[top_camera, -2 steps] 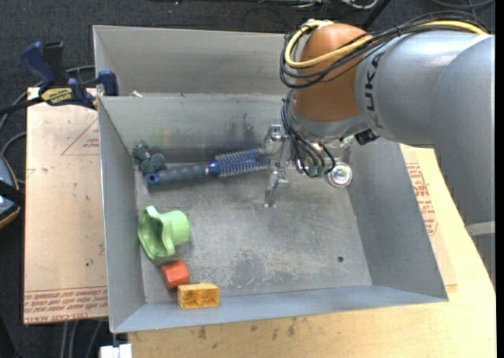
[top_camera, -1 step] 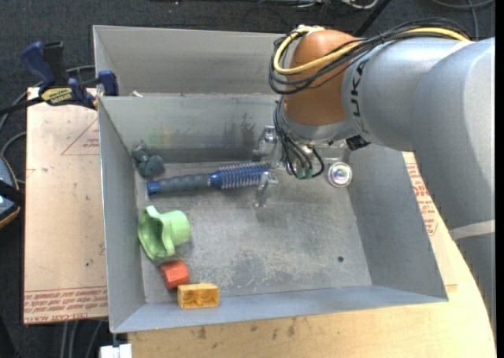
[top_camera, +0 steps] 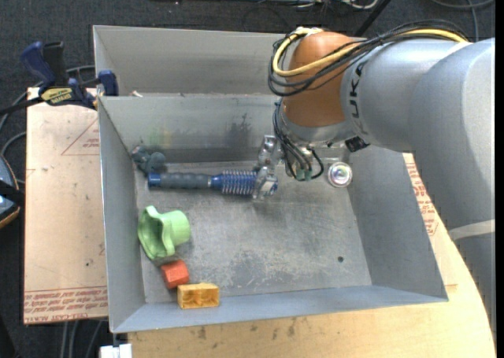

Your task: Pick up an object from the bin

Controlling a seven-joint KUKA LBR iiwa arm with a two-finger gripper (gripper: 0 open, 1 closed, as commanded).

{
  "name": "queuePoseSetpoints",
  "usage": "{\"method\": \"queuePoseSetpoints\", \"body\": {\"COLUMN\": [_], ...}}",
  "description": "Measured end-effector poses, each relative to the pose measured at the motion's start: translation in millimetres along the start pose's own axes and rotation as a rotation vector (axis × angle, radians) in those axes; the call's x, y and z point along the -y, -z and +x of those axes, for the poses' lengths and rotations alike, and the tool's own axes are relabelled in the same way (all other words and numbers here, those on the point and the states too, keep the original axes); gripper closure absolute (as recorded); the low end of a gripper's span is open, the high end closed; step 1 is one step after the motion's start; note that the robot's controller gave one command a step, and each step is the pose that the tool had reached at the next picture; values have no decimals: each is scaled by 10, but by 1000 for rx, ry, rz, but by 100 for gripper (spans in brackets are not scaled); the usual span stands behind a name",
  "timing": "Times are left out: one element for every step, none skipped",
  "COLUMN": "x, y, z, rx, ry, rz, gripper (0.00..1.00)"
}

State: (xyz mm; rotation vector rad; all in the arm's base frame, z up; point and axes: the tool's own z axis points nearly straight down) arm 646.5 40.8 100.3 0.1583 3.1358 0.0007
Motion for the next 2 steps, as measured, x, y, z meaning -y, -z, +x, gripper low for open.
{"method": "queuePoseSetpoints", "body": {"x": [24, 54], "y": [-170, 1063], "z": [-145, -96], "rx": [21, 8], "ry": [480, 484], "rz": [-3, 1], "gripper": [100, 100]}}
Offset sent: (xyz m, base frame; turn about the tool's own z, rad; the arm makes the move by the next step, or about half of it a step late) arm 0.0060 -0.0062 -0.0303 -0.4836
